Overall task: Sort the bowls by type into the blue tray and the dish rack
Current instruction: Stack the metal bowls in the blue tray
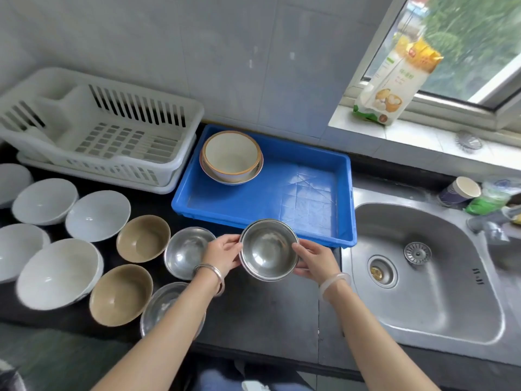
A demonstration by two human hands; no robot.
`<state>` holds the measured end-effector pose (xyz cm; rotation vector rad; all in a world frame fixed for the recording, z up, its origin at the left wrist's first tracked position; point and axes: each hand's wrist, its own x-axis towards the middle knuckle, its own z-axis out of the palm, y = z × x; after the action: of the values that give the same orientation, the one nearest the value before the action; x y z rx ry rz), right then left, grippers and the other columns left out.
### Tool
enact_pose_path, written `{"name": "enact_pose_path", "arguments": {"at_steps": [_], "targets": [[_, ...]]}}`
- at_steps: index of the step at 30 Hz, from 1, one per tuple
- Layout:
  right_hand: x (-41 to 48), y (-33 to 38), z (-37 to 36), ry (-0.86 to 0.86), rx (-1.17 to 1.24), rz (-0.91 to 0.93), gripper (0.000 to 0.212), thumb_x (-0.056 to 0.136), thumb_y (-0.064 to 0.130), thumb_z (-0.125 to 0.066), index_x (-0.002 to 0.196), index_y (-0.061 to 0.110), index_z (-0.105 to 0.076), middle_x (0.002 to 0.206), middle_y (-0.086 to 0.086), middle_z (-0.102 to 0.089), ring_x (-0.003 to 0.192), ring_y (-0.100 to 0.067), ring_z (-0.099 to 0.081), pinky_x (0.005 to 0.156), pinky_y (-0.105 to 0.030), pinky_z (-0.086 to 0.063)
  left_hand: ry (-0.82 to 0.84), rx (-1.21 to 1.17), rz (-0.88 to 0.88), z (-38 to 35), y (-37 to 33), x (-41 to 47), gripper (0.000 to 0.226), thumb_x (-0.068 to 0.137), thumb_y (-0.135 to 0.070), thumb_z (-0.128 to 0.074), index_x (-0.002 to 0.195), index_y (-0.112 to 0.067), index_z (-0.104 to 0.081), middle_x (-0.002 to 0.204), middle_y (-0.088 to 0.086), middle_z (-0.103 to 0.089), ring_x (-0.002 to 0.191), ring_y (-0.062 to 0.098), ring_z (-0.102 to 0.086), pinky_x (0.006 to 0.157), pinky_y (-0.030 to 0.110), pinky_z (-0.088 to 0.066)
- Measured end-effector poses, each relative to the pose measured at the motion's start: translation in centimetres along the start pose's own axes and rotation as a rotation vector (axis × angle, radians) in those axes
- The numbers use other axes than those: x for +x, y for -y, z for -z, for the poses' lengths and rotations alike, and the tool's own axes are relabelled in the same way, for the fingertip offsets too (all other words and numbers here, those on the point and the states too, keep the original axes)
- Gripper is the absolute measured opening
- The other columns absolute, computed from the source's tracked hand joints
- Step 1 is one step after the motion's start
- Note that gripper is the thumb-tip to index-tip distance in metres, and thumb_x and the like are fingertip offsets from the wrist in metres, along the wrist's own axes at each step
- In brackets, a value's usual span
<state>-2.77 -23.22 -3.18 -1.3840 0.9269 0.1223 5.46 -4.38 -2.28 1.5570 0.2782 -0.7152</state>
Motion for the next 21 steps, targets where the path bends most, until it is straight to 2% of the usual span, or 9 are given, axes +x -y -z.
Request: {"name": "enact_pose_path", "arguments": {"at_steps": [2, 4, 7, 10, 16, 18, 21], "targets": [[0.7, 1.5, -0.1, -0.015, 0.043, 0.014, 0.024, 0.089, 0.019, -0.061, 0.110, 0.010, -0.066, 0.071, 0.001, -0.065, 0.047, -0.010, -0.062, 0.049, -0.020, -0.053, 0.025, 0.003, -0.026, -0.4, -1.9, 0.9, 0.023, 0.090, -0.002, -0.053, 0.112, -0.001, -0.058, 0.097, 0.008, -0.063, 0.086, 0.017, -0.060, 0.060, 0.018, -0.052], [1.5, 2.9, -0.1, -0.038, 0.066, 0.026, 0.025, 0.090, 0.021, -0.060, 0.112, 0.010, -0.064, 0.084, -0.003, -0.064, 0.050, -0.012, -0.062, 0.052, -0.021, -0.056, 0.041, 0.012, -0.036, -1.0, -3.7, 2.1, 0.025, 0.089, -0.001, -0.053, 0.114, 0.001, -0.057, 0.101, 0.012, -0.061, 0.090, 0.021, -0.058, 0.062, 0.021, -0.054], [2.8, 5.1, 0.2, -0.083, 0.067, 0.043, 0.023, 0.091, 0.024, -0.059, 0.111, 0.015, -0.062, 0.100, -0.005, -0.063, 0.057, -0.017, -0.064, 0.051, -0.018, -0.055, 0.062, 0.033, -0.043, -2.4, -5.8, 4.2, 0.027, 0.090, -0.002, -0.053, 0.116, 0.002, -0.056, 0.107, 0.014, -0.061, 0.091, 0.025, -0.058, 0.075, 0.033, -0.052], [4.5, 6.8, 0.7, -0.125, 0.050, 0.046, 0.023, 0.091, 0.028, -0.057, 0.110, 0.017, -0.062, 0.104, -0.006, -0.062, 0.062, -0.018, -0.062, 0.047, -0.016, -0.051, 0.059, 0.052, -0.032, -4.0, -6.9, 6.6, 0.029, 0.090, -0.002, -0.052, 0.118, 0.002, -0.056, 0.117, 0.018, -0.062, 0.091, 0.025, -0.058, 0.082, 0.035, -0.052], [9.2, 8.9, 1.4, -0.153, 0.078, -0.044, 0.029, 0.092, 0.030, -0.055, 0.117, 0.016, -0.061, 0.104, -0.006, -0.058, 0.064, -0.016, -0.059, 0.044, -0.016, -0.049, 0.033, 0.031, -0.021, -7.0, -7.5, 11.6, 0.029, 0.088, 0.002, -0.051, 0.116, 0.001, -0.060, 0.117, 0.021, -0.063, 0.089, 0.022, -0.058, 0.078, 0.033, -0.054], [10.7, 9.1, 1.5, -0.155, 0.084, -0.077, 0.030, 0.092, 0.029, -0.055, 0.118, 0.017, -0.061, 0.106, -0.006, -0.057, 0.063, -0.016, -0.058, 0.043, -0.016, -0.049, 0.013, 0.067, -0.013, -7.7, -7.3, 13.0, 0.029, 0.088, 0.002, -0.051, 0.115, 0.000, -0.061, 0.116, 0.020, -0.065, 0.090, 0.025, -0.060, 0.085, 0.038, -0.053], [12.8, 9.0, 1.6, -0.146, 0.093, -0.102, 0.030, 0.092, 0.028, -0.054, 0.119, 0.016, -0.060, 0.109, -0.007, -0.058, 0.065, -0.016, -0.059, 0.046, -0.018, -0.050, -0.016, 0.161, -0.011, -8.6, -6.7, 15.1, 0.031, 0.086, -0.001, -0.050, 0.113, -0.006, -0.064, 0.114, 0.015, -0.067, 0.104, 0.030, -0.062, 0.097, 0.044, -0.049]]}}
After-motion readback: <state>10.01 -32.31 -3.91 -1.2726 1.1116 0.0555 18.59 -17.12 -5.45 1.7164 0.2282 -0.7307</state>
